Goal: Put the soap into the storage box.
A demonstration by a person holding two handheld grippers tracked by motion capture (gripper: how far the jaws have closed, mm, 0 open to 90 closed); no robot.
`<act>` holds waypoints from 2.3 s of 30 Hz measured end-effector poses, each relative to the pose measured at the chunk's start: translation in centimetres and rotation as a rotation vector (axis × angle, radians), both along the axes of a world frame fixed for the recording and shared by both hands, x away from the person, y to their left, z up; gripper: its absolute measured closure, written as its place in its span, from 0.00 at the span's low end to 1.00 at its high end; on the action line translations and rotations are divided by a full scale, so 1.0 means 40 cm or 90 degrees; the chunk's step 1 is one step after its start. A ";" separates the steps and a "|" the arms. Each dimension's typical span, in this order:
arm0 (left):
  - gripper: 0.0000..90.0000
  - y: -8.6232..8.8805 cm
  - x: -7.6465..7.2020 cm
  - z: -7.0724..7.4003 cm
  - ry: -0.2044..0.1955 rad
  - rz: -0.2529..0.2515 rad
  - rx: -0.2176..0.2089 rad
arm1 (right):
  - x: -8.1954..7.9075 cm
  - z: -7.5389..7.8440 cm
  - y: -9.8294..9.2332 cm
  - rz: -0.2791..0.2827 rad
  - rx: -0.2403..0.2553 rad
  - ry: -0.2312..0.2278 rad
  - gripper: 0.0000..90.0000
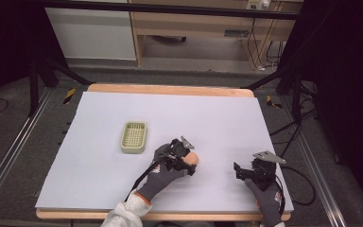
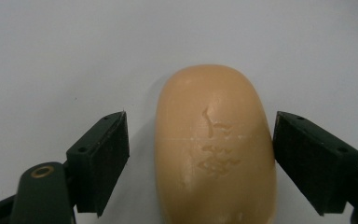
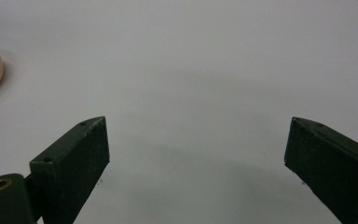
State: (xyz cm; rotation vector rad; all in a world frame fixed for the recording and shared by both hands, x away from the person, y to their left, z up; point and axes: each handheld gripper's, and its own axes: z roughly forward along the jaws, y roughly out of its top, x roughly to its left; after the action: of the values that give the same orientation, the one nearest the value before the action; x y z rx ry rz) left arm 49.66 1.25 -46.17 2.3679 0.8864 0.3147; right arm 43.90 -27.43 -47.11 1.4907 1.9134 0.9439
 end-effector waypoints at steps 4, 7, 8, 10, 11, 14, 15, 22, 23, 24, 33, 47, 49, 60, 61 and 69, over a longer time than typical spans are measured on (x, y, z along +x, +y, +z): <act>0.21 -0.003 0.000 -0.005 0.003 -0.004 0.013 | 0.000 0.000 0.000 0.000 -0.001 0.000 0.08; 0.23 -0.007 0.002 -0.013 0.008 -0.005 0.019 | 0.000 0.000 -0.001 0.000 -0.002 0.000 0.08; 0.23 -0.007 0.002 -0.013 0.008 -0.005 0.019 | 0.000 0.000 -0.001 0.000 -0.002 0.000 0.08; 0.24 -0.008 0.003 -0.016 0.011 -0.007 0.023 | 0.001 0.000 -0.001 0.000 -0.003 0.000 0.08; 0.25 -0.008 0.003 -0.016 0.012 -0.007 0.022 | 0.001 0.000 0.000 -0.001 -0.001 0.001 0.08; 0.25 -0.008 0.003 -0.016 0.014 -0.008 0.020 | 0.001 0.000 -0.001 0.000 -0.002 0.000 0.08; 0.25 -0.008 0.003 -0.016 0.015 -0.008 0.019 | 0.001 0.000 0.000 0.000 -0.002 0.001 0.07; 0.27 -0.009 0.001 -0.016 0.015 -0.010 0.021 | 0.001 -0.001 0.000 -0.001 -0.001 0.003 0.07; 0.28 -0.008 0.001 -0.015 0.015 -0.012 0.019 | 0.001 -0.001 0.000 -0.001 -0.001 0.003 0.07; 0.30 -0.008 0.001 -0.015 0.015 -0.012 0.019 | 0.001 -0.001 0.000 -0.001 -0.001 0.003 0.07; 0.35 -0.009 -0.001 -0.013 0.016 -0.008 0.014 | 0.001 0.000 0.000 -0.001 -0.001 0.003 0.07; 0.35 0.019 -0.008 0.038 0.008 -0.009 -0.005 | 0.001 0.000 -0.001 -0.003 -0.002 0.000 0.07; 0.35 0.028 -0.012 0.054 0.001 -0.008 -0.011 | 0.001 0.000 -0.001 -0.004 -0.002 0.001 0.07; 0.35 0.098 -0.024 0.105 -0.013 0.007 -0.027 | 0.001 0.000 -0.001 -0.003 -0.003 0.000 0.07; 0.35 0.115 -0.026 0.109 -0.014 0.012 -0.028 | 0.000 0.000 0.000 -0.004 -0.002 0.000 0.07; 0.35 0.175 -0.036 0.113 -0.022 0.036 -0.039 | 0.000 0.001 0.000 -0.005 -0.002 0.000 0.07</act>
State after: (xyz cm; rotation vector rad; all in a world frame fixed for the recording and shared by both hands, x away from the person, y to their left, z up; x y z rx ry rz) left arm 48.22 8.26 -41.66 2.2769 0.9356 0.3449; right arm 43.90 -27.44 -47.07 1.4946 1.9069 0.9385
